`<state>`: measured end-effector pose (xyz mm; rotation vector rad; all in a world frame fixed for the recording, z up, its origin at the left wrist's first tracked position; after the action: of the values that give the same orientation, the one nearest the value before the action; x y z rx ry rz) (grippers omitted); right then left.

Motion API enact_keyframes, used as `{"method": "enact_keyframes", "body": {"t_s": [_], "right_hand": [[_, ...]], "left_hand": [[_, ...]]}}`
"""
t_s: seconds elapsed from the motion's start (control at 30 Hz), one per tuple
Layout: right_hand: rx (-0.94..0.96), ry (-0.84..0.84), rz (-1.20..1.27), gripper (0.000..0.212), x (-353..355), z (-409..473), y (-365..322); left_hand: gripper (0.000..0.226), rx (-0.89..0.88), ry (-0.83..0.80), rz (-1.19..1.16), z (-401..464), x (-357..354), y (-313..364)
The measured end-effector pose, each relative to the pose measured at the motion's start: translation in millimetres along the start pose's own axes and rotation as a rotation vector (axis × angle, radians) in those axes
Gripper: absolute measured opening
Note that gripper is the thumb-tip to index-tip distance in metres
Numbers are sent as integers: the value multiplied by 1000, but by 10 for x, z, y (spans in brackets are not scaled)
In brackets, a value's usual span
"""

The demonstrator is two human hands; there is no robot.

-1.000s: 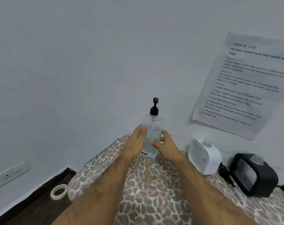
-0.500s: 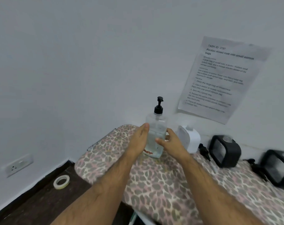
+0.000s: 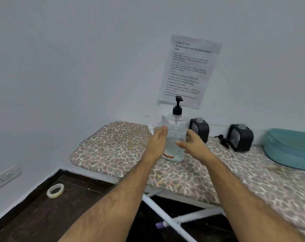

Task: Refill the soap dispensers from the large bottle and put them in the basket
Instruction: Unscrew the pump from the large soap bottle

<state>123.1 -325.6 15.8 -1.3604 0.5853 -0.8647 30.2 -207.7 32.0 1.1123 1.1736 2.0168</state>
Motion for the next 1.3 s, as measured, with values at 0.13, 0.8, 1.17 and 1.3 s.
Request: {"method": "enact_keyframes", "body": {"t_s": [0.13, 0.8, 1.17, 1.3], "right_hand": [[-1, 53, 9, 49, 372, -260, 6], [-11, 117, 73, 60, 812, -797, 192], [69, 264, 173, 58, 932, -856, -208], [123, 391, 183, 30, 1038, -727, -417]], "left_hand": [[63, -20, -32, -27, -186, -324, 218], [33, -62, -130, -36, -525, -914, 305], [64, -43, -71, 7, -409, -781, 355], [41, -101, 45, 10, -173, -544, 743]]}}
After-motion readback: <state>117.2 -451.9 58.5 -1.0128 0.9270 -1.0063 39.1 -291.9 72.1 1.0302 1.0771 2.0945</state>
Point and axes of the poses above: each hand's wrist, its own z-axis towards the middle knuckle, its own x-axis out of the back of the hand, y = z × x, the point moved 10 cm from there along z, towards the middle knuckle, and after that the axes turned 13 degrees about z, right-handed, at the moved point
